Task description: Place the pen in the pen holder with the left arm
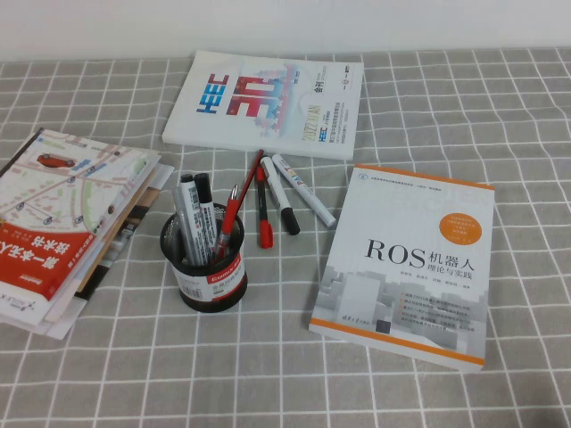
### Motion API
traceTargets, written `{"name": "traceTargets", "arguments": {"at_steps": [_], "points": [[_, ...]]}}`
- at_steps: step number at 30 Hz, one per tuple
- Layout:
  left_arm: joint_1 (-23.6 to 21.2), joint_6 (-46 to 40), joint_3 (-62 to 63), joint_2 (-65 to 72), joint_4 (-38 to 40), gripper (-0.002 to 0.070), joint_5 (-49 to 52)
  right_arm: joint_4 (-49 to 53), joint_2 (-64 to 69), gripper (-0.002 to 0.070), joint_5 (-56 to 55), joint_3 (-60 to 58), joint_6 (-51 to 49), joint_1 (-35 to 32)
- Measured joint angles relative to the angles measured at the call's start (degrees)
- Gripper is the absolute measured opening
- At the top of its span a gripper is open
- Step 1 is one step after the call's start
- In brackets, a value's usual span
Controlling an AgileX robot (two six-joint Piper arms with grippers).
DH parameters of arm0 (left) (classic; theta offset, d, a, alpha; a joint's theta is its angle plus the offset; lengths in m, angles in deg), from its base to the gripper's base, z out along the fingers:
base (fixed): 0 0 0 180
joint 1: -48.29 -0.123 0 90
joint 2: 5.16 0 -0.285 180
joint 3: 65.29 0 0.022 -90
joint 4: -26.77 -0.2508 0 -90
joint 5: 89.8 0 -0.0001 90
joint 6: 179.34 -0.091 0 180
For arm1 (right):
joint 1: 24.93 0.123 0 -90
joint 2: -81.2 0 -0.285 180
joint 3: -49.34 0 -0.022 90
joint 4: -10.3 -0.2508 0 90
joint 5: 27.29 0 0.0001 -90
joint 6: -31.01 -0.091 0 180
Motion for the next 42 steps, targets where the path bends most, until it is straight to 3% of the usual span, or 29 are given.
{"name": "traceTargets", "arguments": {"at_steps": [13, 21, 29, 36, 42], "points": [[0.0, -2.32, 0.0, 0.0, 0.12, 0.0, -0.03, 0.0, 0.0, -0.0015, 0.0, 0.0, 0.0, 0.0], [0.0, -3.29, 0.0, 0.0, -3.91, 0.0, 3.25, 0.0, 0.0, -0.0015, 0.0, 0.0, 0.0, 0.0], [0.0, 4.99, 0.0, 0.0, 0.16, 0.0, -5.18, 0.0, 0.0, -0.0015, 0.0, 0.0, 0.0, 0.0], [0.0, 10.19, 0.0, 0.0, 0.58, 0.0, -6.42, 0.0, 0.0, -0.0015, 0.0, 0.0, 0.0, 0.0], [0.0, 12.01, 10.39, 5.18, 0.69, 0.0, 6.08, 0.0, 0.0, -0.0015, 0.0, 0.0, 0.0, 0.0]]}}
